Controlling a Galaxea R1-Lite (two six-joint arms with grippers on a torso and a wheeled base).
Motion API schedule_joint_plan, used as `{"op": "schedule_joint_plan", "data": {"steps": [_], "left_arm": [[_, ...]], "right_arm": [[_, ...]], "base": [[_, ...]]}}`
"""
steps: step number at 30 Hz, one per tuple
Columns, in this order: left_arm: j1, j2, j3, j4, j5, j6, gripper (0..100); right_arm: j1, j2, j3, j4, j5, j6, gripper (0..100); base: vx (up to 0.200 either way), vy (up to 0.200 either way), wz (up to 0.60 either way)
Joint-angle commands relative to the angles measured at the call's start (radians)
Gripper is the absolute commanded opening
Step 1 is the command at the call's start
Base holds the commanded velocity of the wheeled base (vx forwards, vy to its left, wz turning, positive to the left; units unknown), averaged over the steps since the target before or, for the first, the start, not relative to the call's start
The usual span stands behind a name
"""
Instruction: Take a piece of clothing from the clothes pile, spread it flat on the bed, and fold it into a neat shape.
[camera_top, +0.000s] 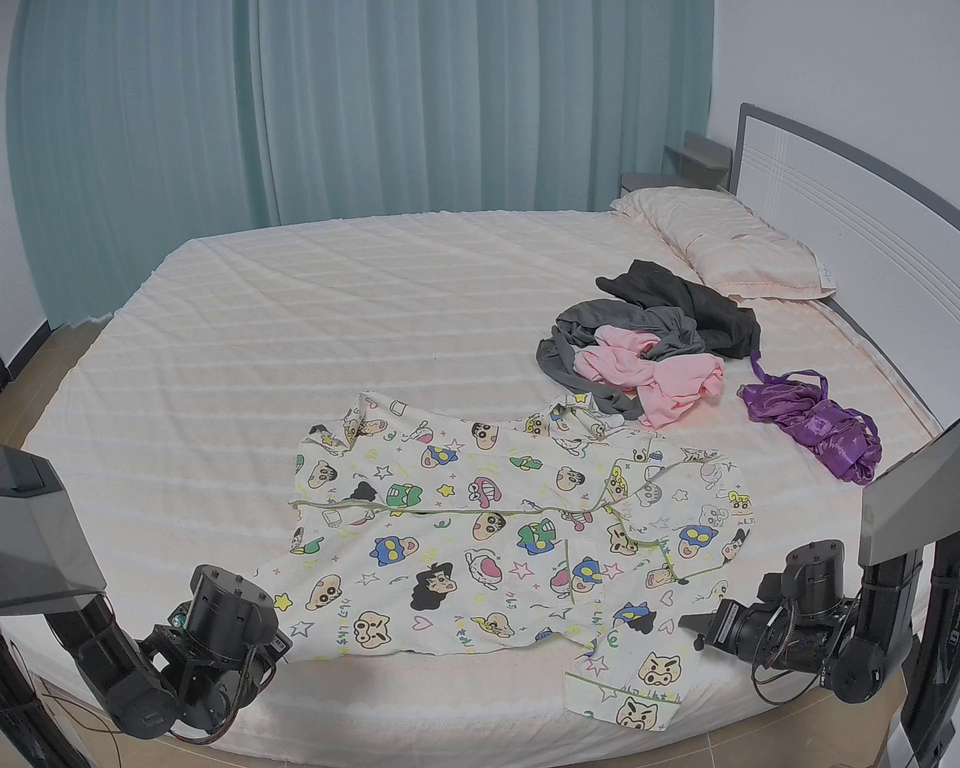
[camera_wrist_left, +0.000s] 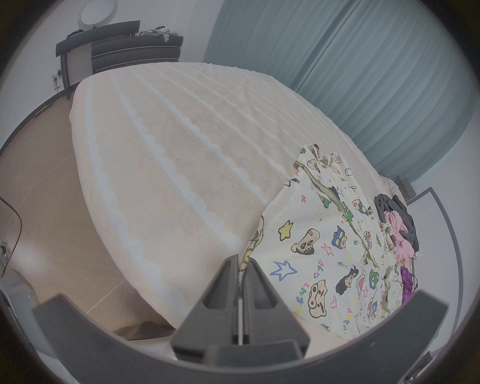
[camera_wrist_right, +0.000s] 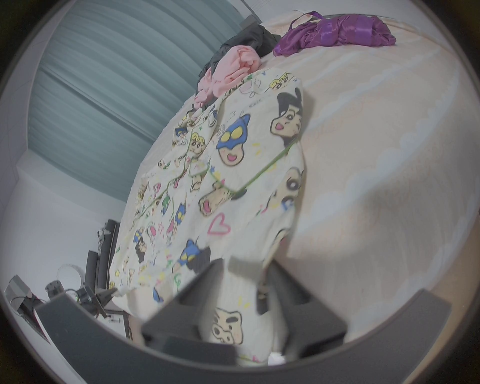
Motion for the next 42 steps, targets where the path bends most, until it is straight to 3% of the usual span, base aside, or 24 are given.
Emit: {"op": "schedule_joint_plan", "data": {"steps": [1, 9, 14, 15, 21, 26, 31, 42], "left_arm": [[-0.004, 0.001, 0.004, 0.000, 0.000, 0.000, 0], [-0.004, 0.009, 0.004, -0.001, 0.000, -0.002, 0], [-0.004, 0.012, 0.002, -0.001, -0.002, -0.005, 0], [-0.004, 0.012, 0.002, -0.001, -0.002, -0.007, 0], [-0.006, 0.020, 0.002, -0.003, -0.005, -0.010, 0], [-0.006, 0.035, 0.001, -0.004, -0.005, -0.010, 0], [-0.006, 0.029, -0.001, -0.004, -0.005, -0.010, 0], [-0.009, 0.026, 0.002, -0.004, -0.005, -0.010, 0]], "right_arm": [[-0.048, 0.014, -0.038, -0.022, -0.002, -0.001, 0], [-0.154, 0.012, -0.167, -0.027, 0.010, -0.039, 0], [-0.155, 0.044, -0.219, -0.027, 0.035, -0.074, 0], [-0.154, 0.049, -0.228, -0.025, 0.036, -0.077, 100], [-0.161, 0.034, -0.166, -0.033, 0.059, -0.088, 100], [-0.246, -0.062, -0.037, -0.054, 0.118, -0.157, 100], [-0.246, -0.106, 0.066, -0.077, 0.167, -0.206, 100], [-0.094, -0.111, 0.075, 0.068, 0.171, -0.242, 100]], "base": [[0.000, 0.000, 0.00], [0.000, 0.000, 0.00], [0.000, 0.000, 0.00], [0.000, 0.000, 0.00], [0.000, 0.000, 0.00], [0.000, 0.000, 0.00], [0.000, 0.000, 0.00], [0.000, 0.000, 0.00]]}}
